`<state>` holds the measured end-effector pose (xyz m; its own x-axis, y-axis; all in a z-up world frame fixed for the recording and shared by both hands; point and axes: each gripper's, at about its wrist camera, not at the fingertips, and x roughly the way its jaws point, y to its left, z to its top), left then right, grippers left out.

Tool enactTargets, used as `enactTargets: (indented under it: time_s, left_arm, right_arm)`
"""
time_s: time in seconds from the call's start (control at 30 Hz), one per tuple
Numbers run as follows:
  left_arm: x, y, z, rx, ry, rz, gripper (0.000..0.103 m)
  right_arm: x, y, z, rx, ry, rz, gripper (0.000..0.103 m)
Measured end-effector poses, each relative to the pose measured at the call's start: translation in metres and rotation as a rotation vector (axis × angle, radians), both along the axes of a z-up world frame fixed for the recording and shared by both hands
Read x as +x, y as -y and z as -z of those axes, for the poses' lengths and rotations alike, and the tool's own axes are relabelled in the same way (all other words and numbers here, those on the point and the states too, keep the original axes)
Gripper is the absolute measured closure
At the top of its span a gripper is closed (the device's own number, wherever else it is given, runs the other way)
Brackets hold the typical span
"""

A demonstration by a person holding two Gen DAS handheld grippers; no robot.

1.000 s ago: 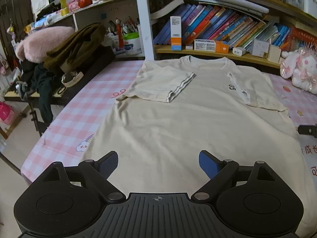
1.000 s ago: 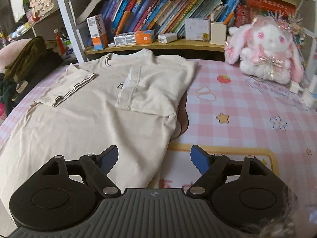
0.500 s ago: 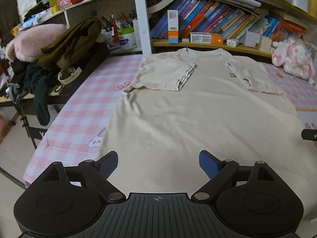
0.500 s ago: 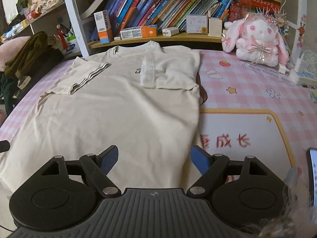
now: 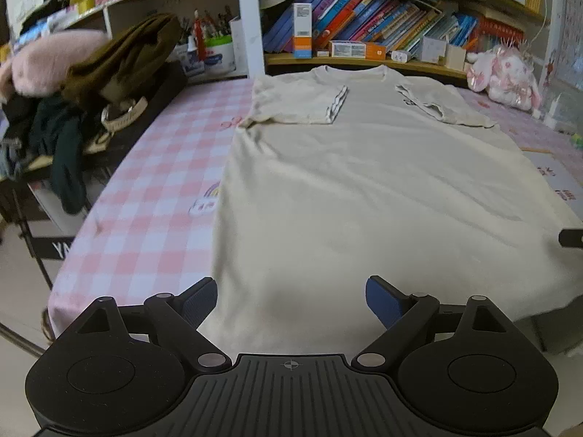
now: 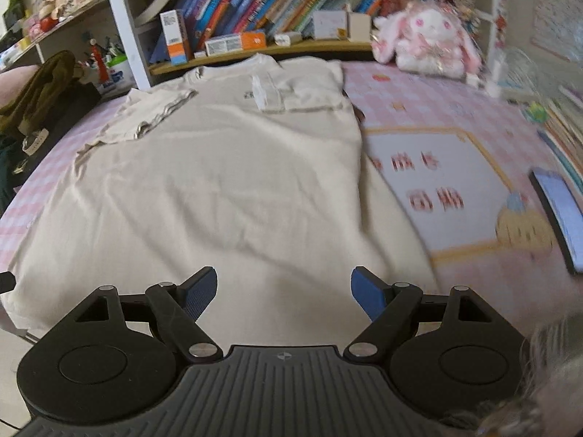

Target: Fold clothes

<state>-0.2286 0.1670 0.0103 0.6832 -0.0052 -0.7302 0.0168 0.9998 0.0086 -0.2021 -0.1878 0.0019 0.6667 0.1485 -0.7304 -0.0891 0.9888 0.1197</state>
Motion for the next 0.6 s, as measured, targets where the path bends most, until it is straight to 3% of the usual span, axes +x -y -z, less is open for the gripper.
enactTargets:
  time_s: [0.07, 0.33, 0.6]
  left_arm:
    - [-0.004, -0.009, 0.005, -0.041, -0.007, -0.016, 0.015]
    - [-0.017, -0.043, 0.026, -0.191, -0.036, -0.084, 0.044]
    - [-0.015, -0.077, 0.041, -0.244, -0.037, -0.146, 0.046]
  right_arm:
    - [-0.009, 0.004, 0.002, 0.000, -0.011, 0.023, 0.023]
    - [-0.030, 0.024, 0.003, -0.028, -0.028, 0.088, 0.023]
    - [-0.049, 0.054, 0.012, -0.003, -0.059, 0.162, 0.023]
